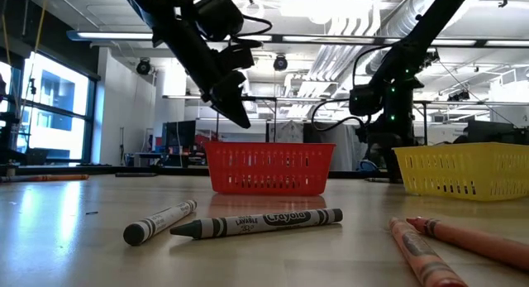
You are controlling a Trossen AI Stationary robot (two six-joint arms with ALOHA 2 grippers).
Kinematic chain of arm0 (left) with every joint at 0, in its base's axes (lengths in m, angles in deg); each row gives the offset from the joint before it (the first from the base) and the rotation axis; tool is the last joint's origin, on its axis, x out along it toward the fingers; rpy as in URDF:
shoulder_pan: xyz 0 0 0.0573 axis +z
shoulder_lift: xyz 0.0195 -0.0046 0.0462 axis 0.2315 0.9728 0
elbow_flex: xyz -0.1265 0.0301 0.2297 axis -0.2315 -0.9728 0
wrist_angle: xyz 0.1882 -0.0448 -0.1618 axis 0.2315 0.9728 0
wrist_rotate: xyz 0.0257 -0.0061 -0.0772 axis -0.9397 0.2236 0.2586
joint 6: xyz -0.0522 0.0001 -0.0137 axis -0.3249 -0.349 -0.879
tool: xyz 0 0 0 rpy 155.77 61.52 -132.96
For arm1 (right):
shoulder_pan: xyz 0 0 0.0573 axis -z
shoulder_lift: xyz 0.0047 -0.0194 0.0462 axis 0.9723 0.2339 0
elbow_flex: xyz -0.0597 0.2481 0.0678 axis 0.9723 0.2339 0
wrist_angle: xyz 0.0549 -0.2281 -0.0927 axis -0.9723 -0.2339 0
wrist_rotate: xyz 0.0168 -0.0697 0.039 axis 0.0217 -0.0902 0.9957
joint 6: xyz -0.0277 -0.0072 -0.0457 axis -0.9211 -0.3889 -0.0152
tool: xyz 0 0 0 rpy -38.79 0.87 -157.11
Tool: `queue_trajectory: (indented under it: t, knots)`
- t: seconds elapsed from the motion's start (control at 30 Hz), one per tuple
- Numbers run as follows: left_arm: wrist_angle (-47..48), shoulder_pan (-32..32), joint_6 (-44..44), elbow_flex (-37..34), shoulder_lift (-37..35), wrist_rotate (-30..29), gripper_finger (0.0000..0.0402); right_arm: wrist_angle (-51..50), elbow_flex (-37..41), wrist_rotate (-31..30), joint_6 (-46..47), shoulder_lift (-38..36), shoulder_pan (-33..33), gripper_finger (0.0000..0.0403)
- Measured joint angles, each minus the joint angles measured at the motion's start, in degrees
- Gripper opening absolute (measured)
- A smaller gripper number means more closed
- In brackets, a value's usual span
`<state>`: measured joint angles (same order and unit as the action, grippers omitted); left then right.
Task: Sort crayons
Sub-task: Put the gray crayon into the red bin
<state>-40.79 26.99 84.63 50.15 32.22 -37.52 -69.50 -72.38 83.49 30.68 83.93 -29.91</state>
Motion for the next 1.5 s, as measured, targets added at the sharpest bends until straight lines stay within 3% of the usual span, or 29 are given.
queue_trajectory:
  t: [0.1, 0.4, 0.87, 1.0, 1.2, 1.5]
  knots:
    - [0.06, -0.01, 0.0, 0.0, -0.02, 0.0, 0.0083, -0.55, 0.0, 0.01, -0.02, 0.04, 0.02, 0.0009]
    - [0.61, -0.02, -1.09, 0.0, -0.04, 0.0, 0.0083, -2.16, -0.82, 0.19, -0.18, -1.17, 0.0, 0.0004]
    - [3.35, 0.61, -1.64, 0.0, -0.04, -0.96, 0.0083, -7.57, -7.72, 3.7, -0.56, -11.58, -2.64, 0.0001]
    - [4.94, 1.6, -3.34, 0.0, -0.04, -4.9, 0.0083, -5.96, -8.04, 8.57, 0.41, -15.07, -7.52, 0.0001]
    - [6.31, 3.42, -6.19, 0.0, -0.04, -8.22, 0.0083, -2.65, -8.0, 8.71, 3.07, -16.81, -19.25, 0.0001]
    - [6.34, 5.27, -8.41, 0.0, -0.04, -9.99, 0.0083, 12.33, -8.0, 0.0, 7.59, -16.63, -36.83, 0.0001]
